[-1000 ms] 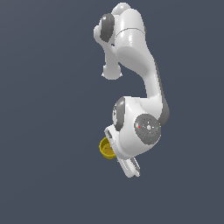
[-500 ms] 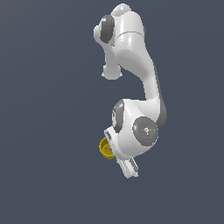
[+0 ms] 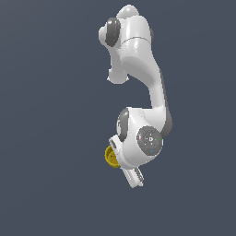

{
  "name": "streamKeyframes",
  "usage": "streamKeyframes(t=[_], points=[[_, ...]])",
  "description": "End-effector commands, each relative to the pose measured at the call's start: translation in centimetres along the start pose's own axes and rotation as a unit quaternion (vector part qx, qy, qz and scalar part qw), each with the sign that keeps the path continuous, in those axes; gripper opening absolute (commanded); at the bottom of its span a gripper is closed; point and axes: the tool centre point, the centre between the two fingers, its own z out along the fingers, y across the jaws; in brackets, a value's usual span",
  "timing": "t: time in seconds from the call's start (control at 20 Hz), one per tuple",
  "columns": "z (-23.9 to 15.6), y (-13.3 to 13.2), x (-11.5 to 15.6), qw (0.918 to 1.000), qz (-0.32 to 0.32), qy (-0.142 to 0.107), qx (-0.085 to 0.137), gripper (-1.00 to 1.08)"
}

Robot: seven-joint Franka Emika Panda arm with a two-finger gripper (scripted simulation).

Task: Pick up the object and move it to a goal position.

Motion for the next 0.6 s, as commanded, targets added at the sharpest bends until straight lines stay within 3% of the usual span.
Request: streamKeyframes(t=[0.0,0.35,0.55], points=[[0.0,0.0,0.0,1.0,0.0,0.0,0.0,-1.0],[-0.1,0.0,0.2,1.0,0.002,0.001,0.001,-1.0],[-1.3,0.2,1.9,0.9997,0.022,0.005,0.009,-1.0]])
